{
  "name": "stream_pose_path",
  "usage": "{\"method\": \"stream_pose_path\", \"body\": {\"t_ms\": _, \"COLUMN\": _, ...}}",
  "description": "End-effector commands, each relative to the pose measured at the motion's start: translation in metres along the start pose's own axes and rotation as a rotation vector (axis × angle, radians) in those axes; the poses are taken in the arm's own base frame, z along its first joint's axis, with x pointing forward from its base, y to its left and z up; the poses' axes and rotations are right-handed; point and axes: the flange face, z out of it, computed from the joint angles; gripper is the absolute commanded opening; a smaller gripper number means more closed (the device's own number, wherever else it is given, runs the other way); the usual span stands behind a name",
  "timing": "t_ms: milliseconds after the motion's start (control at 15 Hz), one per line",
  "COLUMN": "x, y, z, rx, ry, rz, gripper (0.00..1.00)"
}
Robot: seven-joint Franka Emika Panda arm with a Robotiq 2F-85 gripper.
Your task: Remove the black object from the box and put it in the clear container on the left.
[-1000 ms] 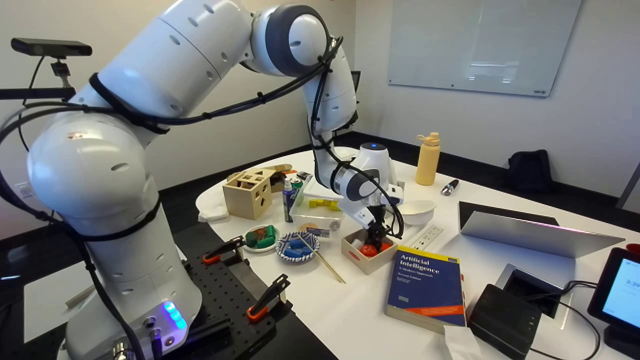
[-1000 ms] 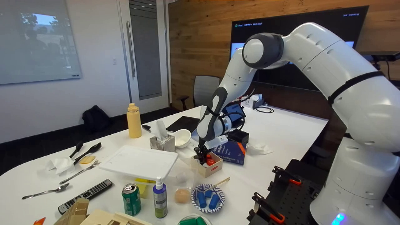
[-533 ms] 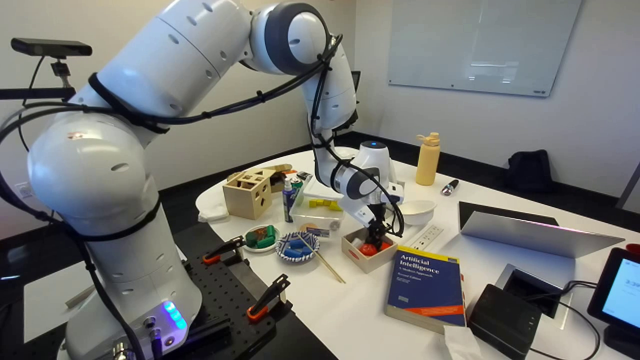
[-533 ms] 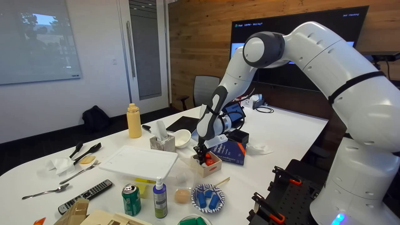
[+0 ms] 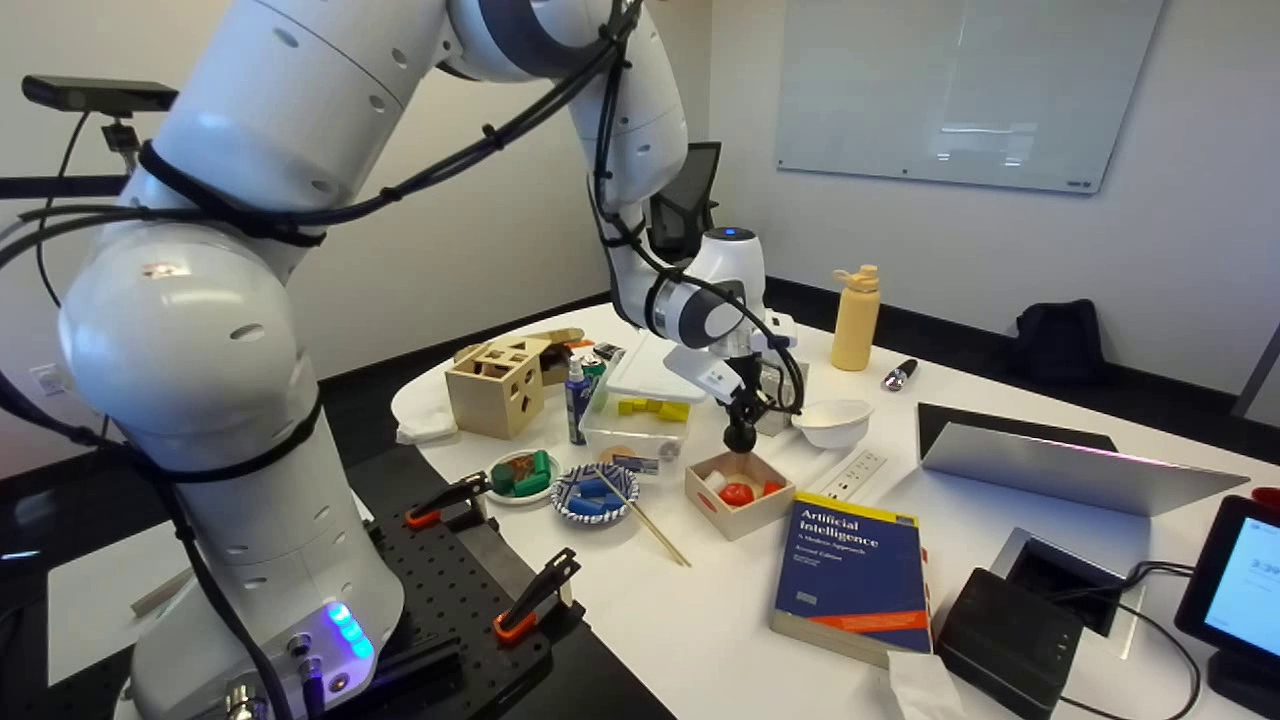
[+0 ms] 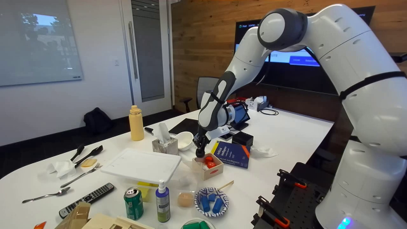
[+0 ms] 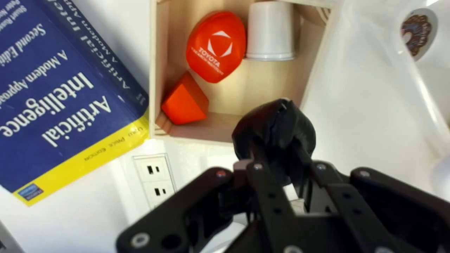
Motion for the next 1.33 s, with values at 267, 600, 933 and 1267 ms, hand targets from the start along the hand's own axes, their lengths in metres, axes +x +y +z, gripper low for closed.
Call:
{"method": "stream_pose_path", "body": {"t_ms": 267, "x": -0.033, "y": -0.078, "z": -0.066, "rx": 0.1, "ry": 0.068, "rz": -0.187, "gripper": 0.05}}
{"method": "stream_pose_path", "body": {"t_ms": 600, "x": -0.051, "y": -0.119, "z": -0.054, "rx": 0.161, "ry": 0.036, "rz": -0.254, "gripper": 0.46}}
{"method": "stream_pose_path", "body": {"t_ms": 933, "x": -0.054, "y": -0.116, "z": -0.057, "rx": 0.164, "ry": 0.044, "rz": -0.246, "gripper": 0.76}}
{"method": "stream_pose_path", "body": {"t_ms": 1267, "x": -0.054, "y": -0.101, "z": -0.068, "rx": 0.167, "ry": 0.07, "rz": -0.224, "gripper": 1.0}}
